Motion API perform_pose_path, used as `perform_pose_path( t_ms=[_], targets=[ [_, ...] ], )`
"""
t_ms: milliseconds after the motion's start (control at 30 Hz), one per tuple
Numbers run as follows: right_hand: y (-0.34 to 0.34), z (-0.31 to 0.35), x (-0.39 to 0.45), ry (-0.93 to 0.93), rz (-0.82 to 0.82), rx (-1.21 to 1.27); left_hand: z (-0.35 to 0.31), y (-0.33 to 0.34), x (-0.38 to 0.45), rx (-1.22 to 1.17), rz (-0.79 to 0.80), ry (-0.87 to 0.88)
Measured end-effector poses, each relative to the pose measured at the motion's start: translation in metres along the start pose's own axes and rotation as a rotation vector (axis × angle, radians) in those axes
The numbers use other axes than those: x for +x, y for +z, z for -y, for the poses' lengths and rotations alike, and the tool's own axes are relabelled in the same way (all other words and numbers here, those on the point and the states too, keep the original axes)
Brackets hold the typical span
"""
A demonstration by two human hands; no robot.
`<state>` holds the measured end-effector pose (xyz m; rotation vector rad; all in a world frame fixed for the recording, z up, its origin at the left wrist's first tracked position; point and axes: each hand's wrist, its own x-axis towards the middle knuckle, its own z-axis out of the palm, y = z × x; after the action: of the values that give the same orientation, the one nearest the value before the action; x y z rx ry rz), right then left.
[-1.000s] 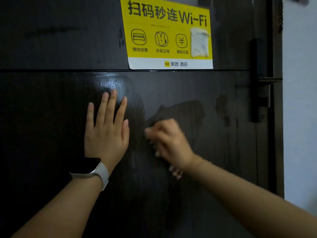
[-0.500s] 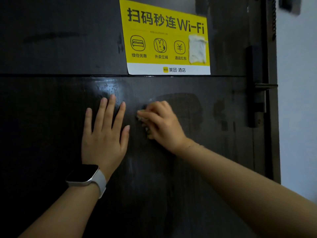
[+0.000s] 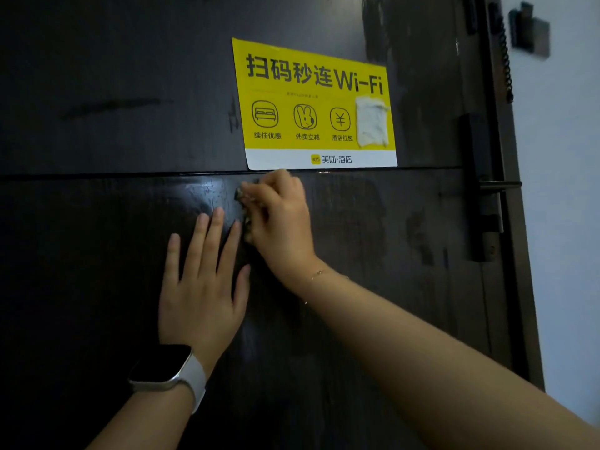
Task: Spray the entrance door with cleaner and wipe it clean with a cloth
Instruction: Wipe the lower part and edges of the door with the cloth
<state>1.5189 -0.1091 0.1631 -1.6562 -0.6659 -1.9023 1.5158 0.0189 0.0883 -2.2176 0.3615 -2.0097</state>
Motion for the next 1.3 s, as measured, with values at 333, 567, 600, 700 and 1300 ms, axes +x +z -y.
perform_pose_path(
  t_ms=[333, 567, 600, 700, 1300],
  targets=[
    [-0.084, -0.122, 0.012, 0.441, -0.179, -0.126, 0.000, 0.002, 0.000, -0.001, -0.017, 0.006],
    [-0.027, -0.046, 0.005, 0.160, -0.071, -0.067, -0.001, 0.001, 0.000, -0.021, 0.015, -0.042],
    [-0.013, -0.031, 0.003, 0.097, -0.033, -0.054, -0.001, 0.000, 0.000, -0.020, 0.019, -0.051],
    [0.012, 0.012, 0.007, -0.040, 0.058, 0.013, -0.001, 0.000, 0.001, 0.003, 0.035, -0.063],
    [0.002, 0.012, -0.029, -0.145, 0.123, -0.031, 0.000, -0.001, 0.000, -0.082, -0.001, -0.064]
  ],
)
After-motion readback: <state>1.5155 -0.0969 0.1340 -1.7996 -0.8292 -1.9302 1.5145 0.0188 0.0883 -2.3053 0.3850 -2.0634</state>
